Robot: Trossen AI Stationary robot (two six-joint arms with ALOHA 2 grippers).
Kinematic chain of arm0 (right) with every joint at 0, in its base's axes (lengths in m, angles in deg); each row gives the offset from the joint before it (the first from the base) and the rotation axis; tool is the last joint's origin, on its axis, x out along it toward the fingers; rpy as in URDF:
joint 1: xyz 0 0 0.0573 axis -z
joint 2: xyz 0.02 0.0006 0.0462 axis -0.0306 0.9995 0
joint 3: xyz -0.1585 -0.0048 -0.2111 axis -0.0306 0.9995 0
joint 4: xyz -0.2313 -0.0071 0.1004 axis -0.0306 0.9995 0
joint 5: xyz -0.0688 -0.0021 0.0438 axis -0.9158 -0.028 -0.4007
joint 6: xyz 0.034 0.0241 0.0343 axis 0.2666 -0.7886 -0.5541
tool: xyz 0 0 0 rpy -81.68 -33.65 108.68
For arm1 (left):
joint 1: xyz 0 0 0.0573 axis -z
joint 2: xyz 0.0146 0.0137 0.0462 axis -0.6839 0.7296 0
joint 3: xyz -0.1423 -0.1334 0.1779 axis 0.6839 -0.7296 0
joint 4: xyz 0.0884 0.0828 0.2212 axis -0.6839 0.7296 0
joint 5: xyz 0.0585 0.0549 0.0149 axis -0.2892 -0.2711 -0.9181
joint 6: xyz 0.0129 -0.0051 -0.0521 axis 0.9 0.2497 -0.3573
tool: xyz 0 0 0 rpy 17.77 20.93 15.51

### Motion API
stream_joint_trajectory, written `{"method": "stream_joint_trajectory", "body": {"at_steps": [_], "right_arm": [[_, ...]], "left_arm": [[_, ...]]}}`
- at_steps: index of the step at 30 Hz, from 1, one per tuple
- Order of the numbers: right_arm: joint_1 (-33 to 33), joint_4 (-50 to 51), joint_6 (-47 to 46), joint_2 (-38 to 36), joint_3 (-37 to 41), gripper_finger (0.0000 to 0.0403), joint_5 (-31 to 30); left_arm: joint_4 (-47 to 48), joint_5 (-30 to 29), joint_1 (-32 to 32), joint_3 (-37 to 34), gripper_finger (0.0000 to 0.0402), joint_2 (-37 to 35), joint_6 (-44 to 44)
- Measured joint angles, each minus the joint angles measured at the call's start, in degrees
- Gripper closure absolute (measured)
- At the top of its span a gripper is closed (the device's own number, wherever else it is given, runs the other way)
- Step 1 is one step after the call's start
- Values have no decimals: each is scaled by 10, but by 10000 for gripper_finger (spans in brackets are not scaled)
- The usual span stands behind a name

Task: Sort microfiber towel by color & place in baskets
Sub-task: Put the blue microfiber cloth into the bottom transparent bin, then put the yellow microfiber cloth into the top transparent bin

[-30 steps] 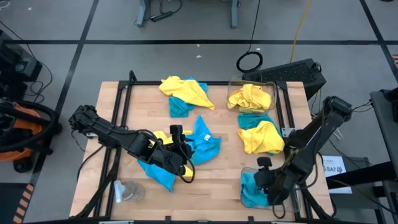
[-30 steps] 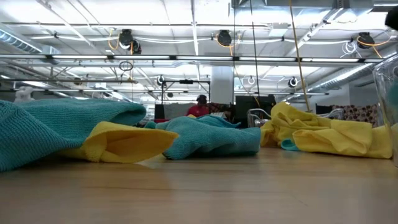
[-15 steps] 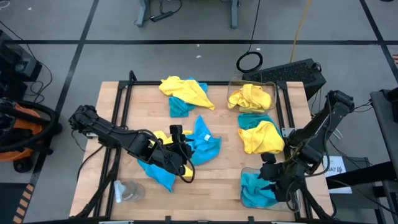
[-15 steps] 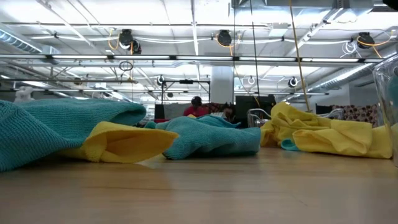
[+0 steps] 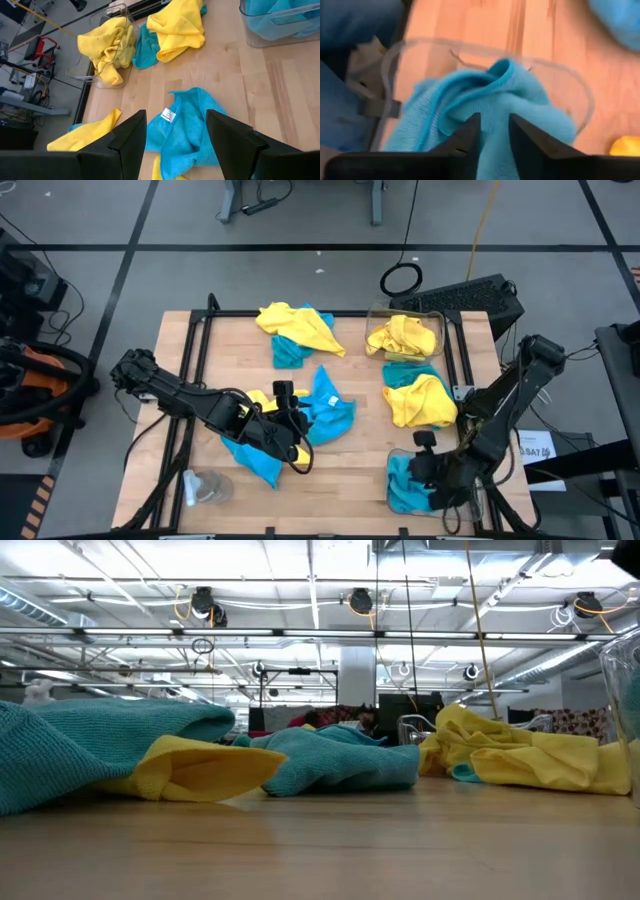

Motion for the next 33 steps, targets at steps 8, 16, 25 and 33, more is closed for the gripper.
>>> {"method": "stream_joint_trajectory", "body": {"at_steps": [8, 16, 25, 33], "right_arm": [[0, -37, -8, 111, 0, 374, 58], [0, -73, 10, 115, -5, 383, 78], [-1, -54, 54, -11, -55, 383, 65], [-1, -6, 99, -95, -62, 366, -24]], "left_arm": [[-1, 1, 0, 0, 189, 14, -1], [-5, 5, 0, 0, 189, 53, 4], [-25, 5, 0, 0, 189, 62, 0], [-31, 5, 1, -1, 189, 69, 0]]}}
